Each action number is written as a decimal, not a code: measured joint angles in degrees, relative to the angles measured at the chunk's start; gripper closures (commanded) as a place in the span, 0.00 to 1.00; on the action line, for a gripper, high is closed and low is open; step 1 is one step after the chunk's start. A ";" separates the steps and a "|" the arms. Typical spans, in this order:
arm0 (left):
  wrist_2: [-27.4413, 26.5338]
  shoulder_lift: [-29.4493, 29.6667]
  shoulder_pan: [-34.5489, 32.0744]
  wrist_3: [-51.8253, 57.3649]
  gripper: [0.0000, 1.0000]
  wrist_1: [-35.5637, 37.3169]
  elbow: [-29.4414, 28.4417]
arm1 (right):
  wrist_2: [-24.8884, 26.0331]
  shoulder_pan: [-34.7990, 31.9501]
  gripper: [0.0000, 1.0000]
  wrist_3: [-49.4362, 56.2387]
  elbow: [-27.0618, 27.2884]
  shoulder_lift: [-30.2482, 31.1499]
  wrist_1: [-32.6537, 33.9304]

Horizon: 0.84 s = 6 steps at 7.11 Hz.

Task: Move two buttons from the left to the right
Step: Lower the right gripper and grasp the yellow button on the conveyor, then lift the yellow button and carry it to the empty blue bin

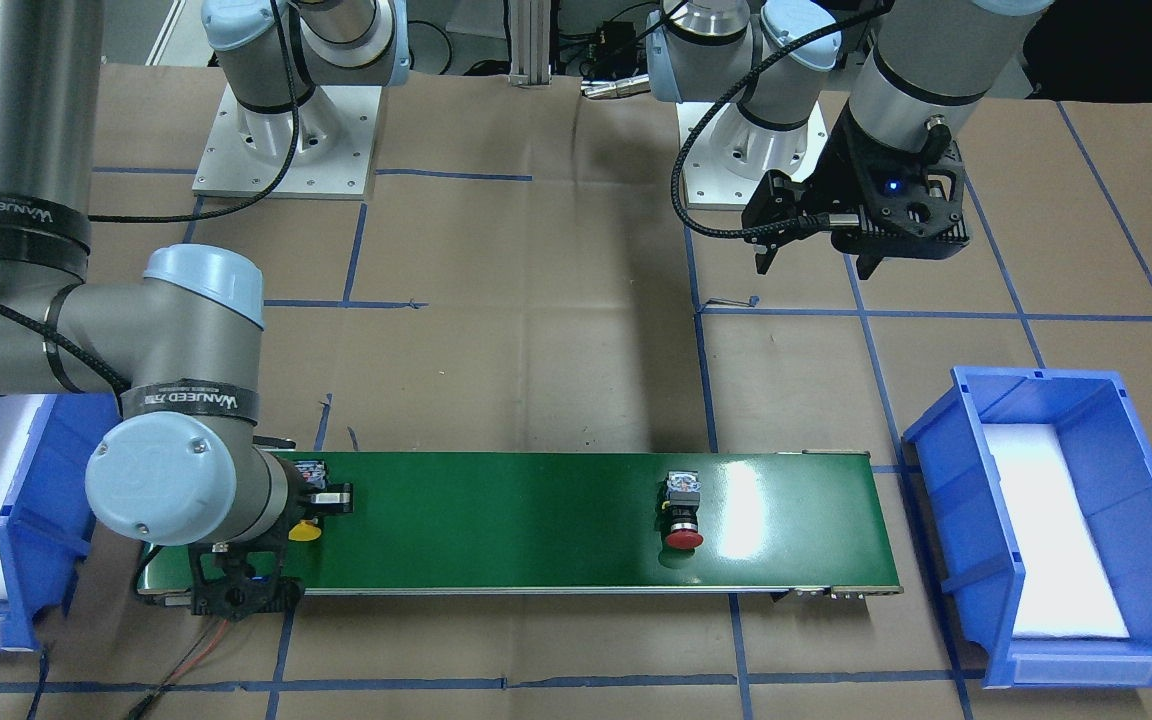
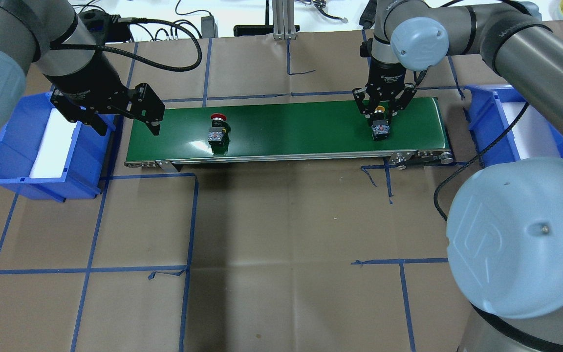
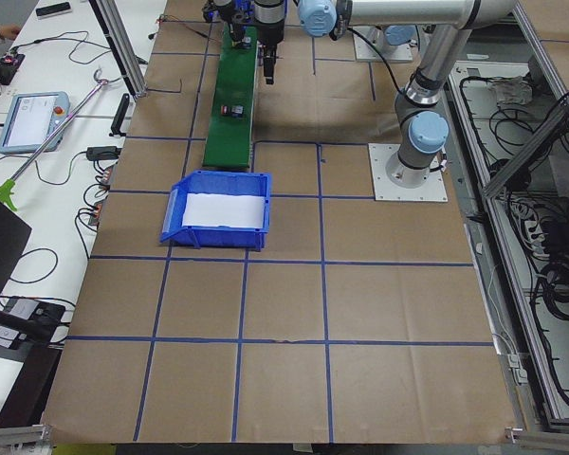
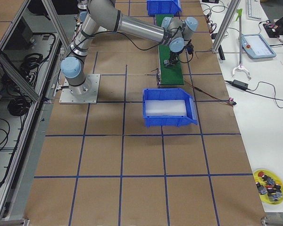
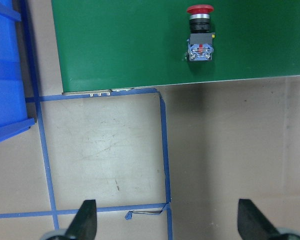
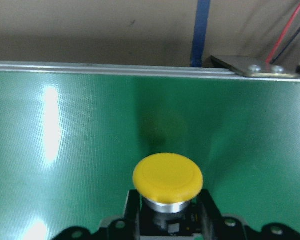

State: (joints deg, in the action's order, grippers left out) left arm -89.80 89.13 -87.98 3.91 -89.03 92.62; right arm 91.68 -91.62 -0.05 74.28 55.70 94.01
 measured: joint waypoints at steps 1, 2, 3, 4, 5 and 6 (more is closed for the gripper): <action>0.01 0.01 0.00 -0.66 0.00 0.00 -0.02 | 0.19 1.47 0.96 0.44 -2.89 0.34 -3.25; 0.00 0.02 0.00 -0.89 0.00 0.00 -0.01 | 0.22 3.05 0.96 1.46 -6.22 0.74 -6.21; 0.00 0.03 0.00 -0.95 0.00 0.00 0.00 | 0.17 5.03 0.96 3.58 -9.56 1.10 -8.17; 0.04 0.05 0.00 -0.94 0.00 0.00 0.01 | 0.09 7.87 0.97 7.50 -12.03 1.32 -9.08; 0.05 0.07 0.00 -0.93 0.00 0.00 0.00 | 0.07 11.38 0.97 12.68 -13.36 1.47 -9.40; 0.06 0.07 0.00 -0.92 0.00 0.00 -0.03 | 0.07 15.34 0.97 18.55 -13.95 1.76 -9.46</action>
State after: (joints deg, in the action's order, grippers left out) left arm -89.74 89.20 -87.98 2.99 -89.03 92.59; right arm 91.74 -76.28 18.50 60.34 57.46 84.55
